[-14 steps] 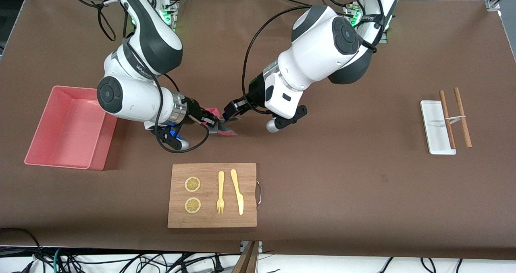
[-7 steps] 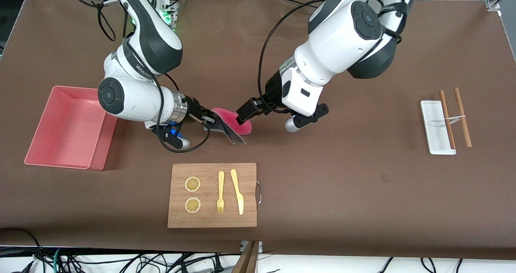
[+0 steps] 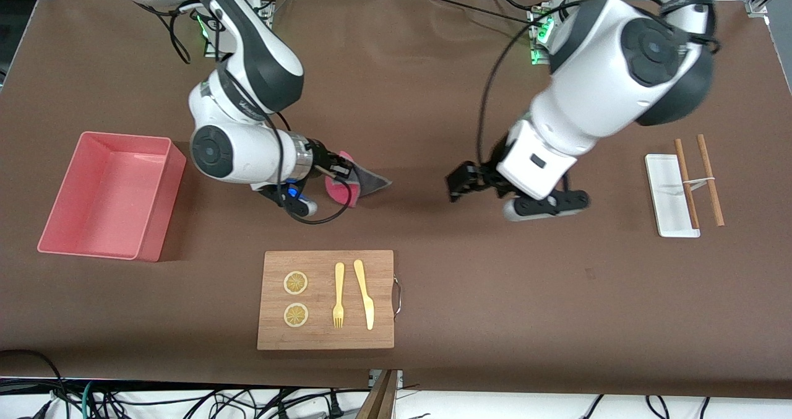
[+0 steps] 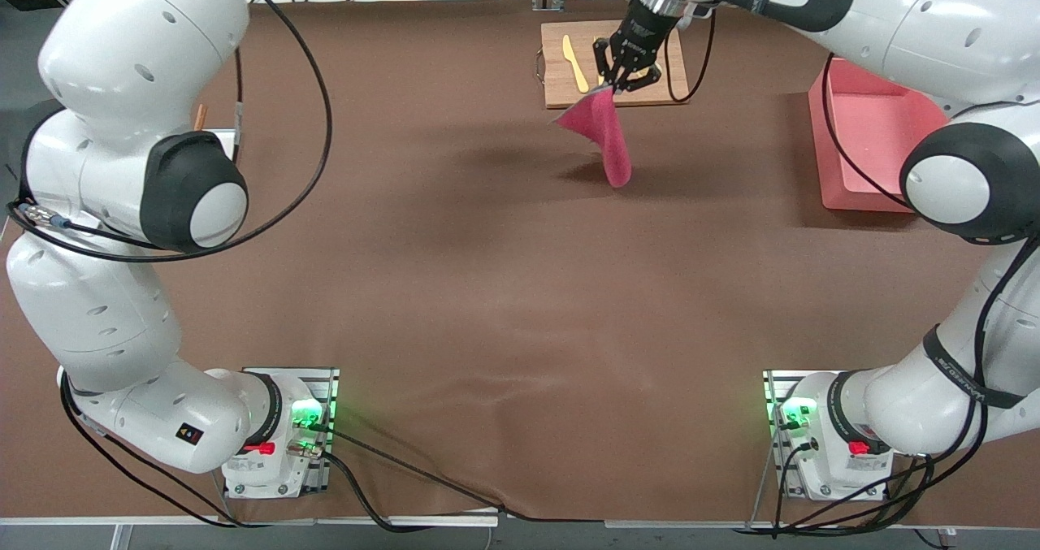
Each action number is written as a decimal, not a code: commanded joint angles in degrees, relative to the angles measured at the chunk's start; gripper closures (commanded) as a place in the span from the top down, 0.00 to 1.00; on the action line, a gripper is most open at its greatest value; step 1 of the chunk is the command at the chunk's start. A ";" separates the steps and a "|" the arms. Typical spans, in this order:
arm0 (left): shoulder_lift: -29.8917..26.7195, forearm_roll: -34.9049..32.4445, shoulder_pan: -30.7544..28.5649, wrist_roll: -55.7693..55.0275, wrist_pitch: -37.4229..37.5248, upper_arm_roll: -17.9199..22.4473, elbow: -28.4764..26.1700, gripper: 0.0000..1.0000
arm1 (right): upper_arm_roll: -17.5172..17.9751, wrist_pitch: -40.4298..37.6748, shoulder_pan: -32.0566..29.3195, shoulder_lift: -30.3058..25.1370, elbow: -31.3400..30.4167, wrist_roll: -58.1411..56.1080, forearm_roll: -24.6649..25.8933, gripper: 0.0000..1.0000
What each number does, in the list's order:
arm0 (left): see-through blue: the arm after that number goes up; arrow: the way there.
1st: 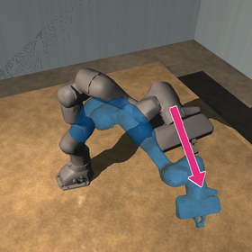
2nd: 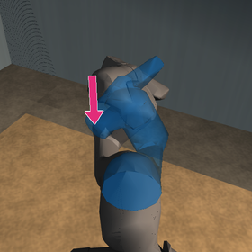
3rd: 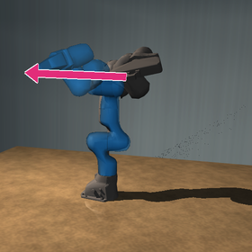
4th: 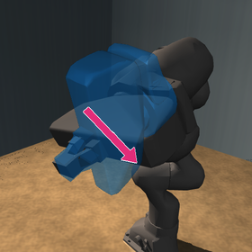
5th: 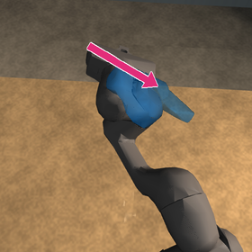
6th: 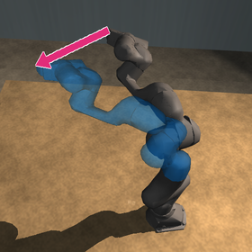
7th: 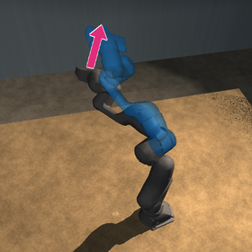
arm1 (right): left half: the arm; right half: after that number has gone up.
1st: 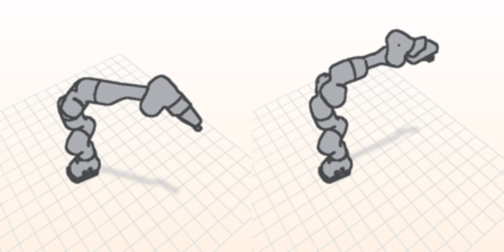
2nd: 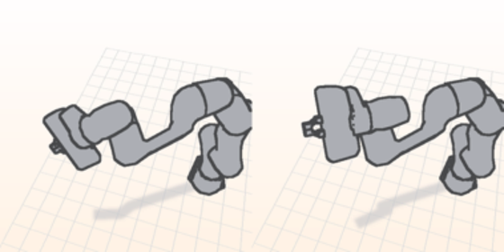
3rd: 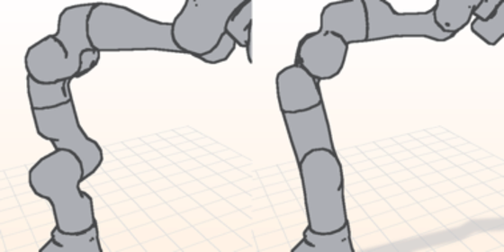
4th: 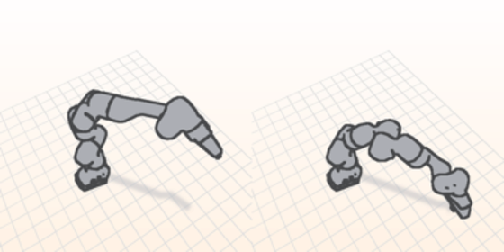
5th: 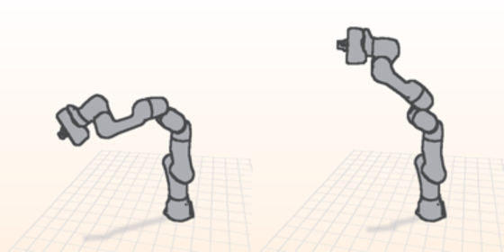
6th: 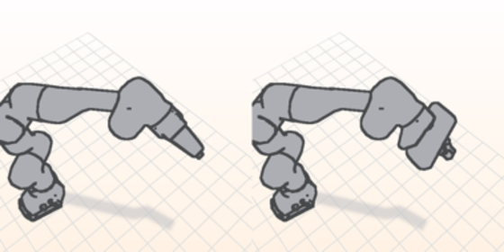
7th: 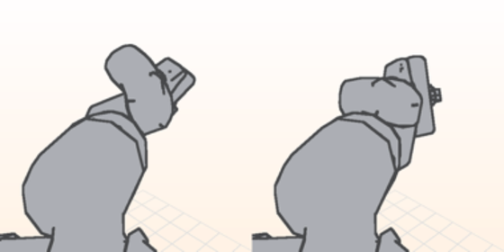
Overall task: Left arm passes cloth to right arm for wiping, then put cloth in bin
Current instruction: 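Pull the cloth with the right gripper while the left gripper releases, withdraws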
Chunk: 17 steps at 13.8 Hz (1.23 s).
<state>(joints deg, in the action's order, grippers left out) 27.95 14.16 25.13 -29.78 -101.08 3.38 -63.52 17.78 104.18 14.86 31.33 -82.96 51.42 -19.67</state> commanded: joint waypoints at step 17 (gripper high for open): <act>-27.41 -13.20 -28.47 26.96 6.16 -10.94 -31.21 1.00 | -20.40 -6.87 -0.35 5.15 -5.37 -33.36 11.76 0.00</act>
<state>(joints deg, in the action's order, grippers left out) 3.79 0.05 -1.69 -2.71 -93.26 -6.58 -90.67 0.22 99.54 14.35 38.28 -87.72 23.67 -8.38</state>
